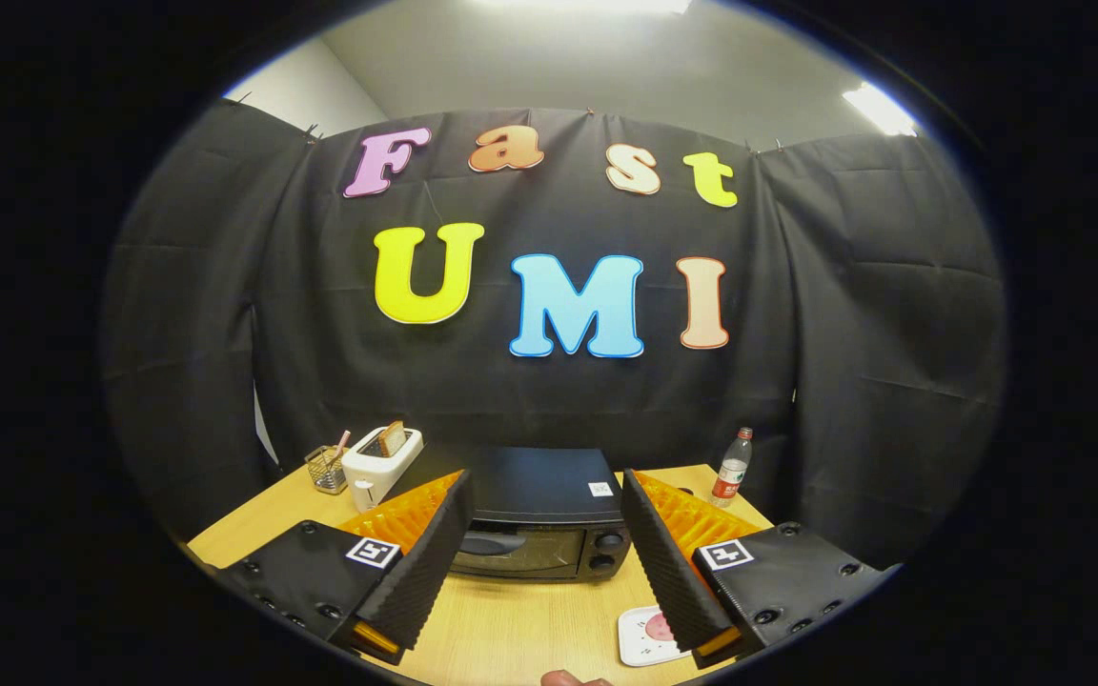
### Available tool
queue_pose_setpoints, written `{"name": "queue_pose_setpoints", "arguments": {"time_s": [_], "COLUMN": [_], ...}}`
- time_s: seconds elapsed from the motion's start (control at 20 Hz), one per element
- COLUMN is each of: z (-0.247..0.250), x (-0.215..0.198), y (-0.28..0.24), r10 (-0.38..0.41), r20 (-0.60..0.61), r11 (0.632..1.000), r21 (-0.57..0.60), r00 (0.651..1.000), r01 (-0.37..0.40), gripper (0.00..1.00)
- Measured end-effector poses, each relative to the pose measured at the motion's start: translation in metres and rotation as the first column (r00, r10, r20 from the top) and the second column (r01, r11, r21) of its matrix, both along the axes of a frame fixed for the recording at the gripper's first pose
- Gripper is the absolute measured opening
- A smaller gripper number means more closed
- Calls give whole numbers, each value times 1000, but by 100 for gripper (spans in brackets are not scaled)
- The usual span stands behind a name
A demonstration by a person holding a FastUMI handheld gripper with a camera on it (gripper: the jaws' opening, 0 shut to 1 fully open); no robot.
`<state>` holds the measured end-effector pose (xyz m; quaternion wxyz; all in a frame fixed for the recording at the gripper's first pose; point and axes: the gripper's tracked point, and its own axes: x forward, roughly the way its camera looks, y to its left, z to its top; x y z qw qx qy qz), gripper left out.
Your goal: Open the toaster oven, put the food inside, and close the toaster oven door.
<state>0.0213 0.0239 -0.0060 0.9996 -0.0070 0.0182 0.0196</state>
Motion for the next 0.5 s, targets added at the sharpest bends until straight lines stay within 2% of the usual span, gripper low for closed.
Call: {"name": "queue_pose_setpoints", "arguments": {"time_s": [0.5], "z": [-11], "x": [13], "y": [27], "r10": [24], "r20": [-42], "r11": [999], "r21": [-22], "r00": [999], "r01": [-25], "gripper": [98]}}
